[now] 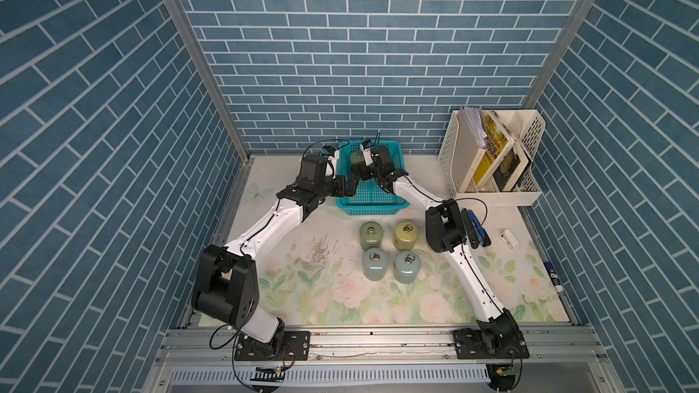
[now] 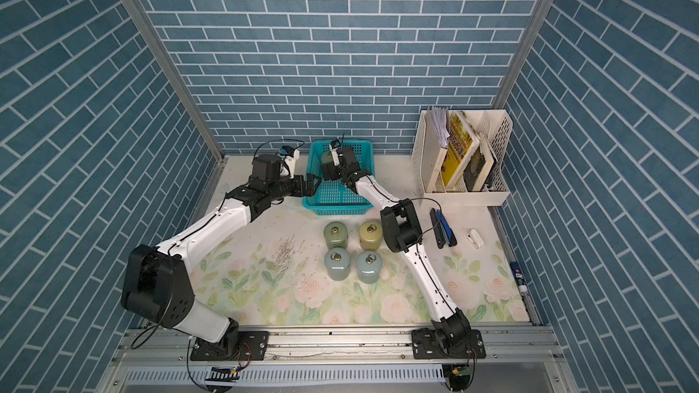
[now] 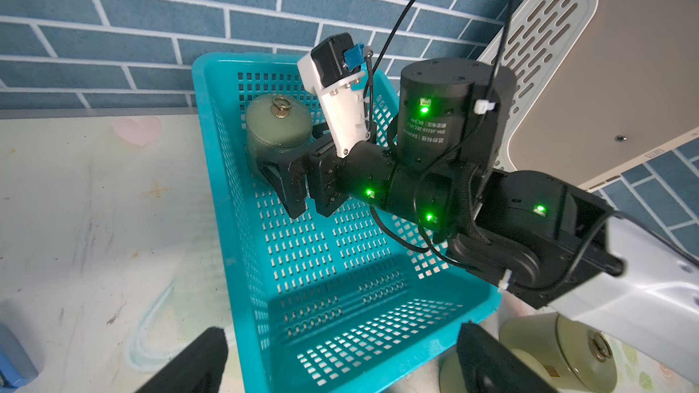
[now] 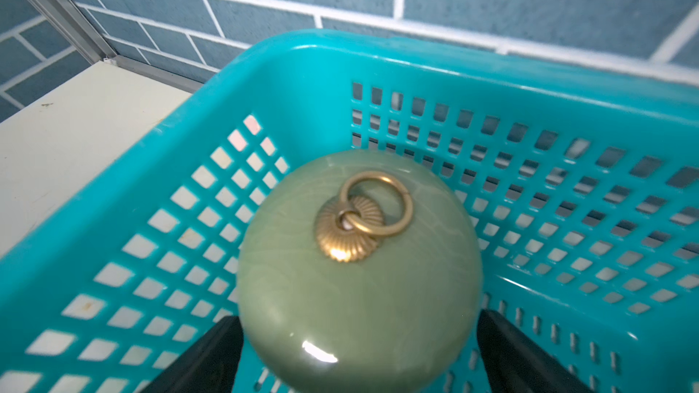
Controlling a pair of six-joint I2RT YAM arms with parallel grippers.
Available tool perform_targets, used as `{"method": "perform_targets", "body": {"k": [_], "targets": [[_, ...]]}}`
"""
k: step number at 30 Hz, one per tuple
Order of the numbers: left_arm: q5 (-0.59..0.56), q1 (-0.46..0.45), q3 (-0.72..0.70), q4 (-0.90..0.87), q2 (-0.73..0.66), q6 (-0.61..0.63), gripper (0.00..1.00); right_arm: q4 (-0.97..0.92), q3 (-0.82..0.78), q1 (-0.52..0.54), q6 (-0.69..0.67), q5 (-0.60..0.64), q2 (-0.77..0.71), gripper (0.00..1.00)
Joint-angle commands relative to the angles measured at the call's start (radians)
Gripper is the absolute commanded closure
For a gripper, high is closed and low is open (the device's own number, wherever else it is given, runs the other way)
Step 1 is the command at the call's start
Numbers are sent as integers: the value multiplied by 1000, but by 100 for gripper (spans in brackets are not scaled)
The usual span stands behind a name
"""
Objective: Take the tea canister out of the basket
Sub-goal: Move the tea canister to the basket.
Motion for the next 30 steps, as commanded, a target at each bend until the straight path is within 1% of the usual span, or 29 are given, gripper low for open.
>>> {"method": "perform_targets", "body": {"k": [1, 5, 11, 14, 16, 20, 23, 25, 30], "targets": [[8, 6, 25, -18, 20, 12, 0, 80, 30, -6, 24, -41, 27, 0], [-2, 6, 36, -22, 41, 23, 0, 131, 41, -9, 22, -86, 44, 0], [-5, 8, 66, -30, 82, 32, 0, 153, 98, -17, 46, -121, 86, 0], [21, 17, 83, -29, 97, 32, 0, 169, 99, -25, 53, -130, 91, 0], [48, 30, 87, -17, 99, 24, 0, 169, 107, -29, 59, -140, 97, 2], [49, 40, 100, -20, 101, 26, 0, 152, 111, -32, 62, -145, 96, 12], [49, 44, 100, -20, 99, 26, 0, 145, 106, -32, 58, -135, 87, 25], [49, 46, 100, -21, 98, 28, 0, 151, 91, -32, 53, -128, 73, 32], [47, 47, 80, -16, 81, 26, 0, 144, 0, -30, 30, -129, 0, 41]]}}
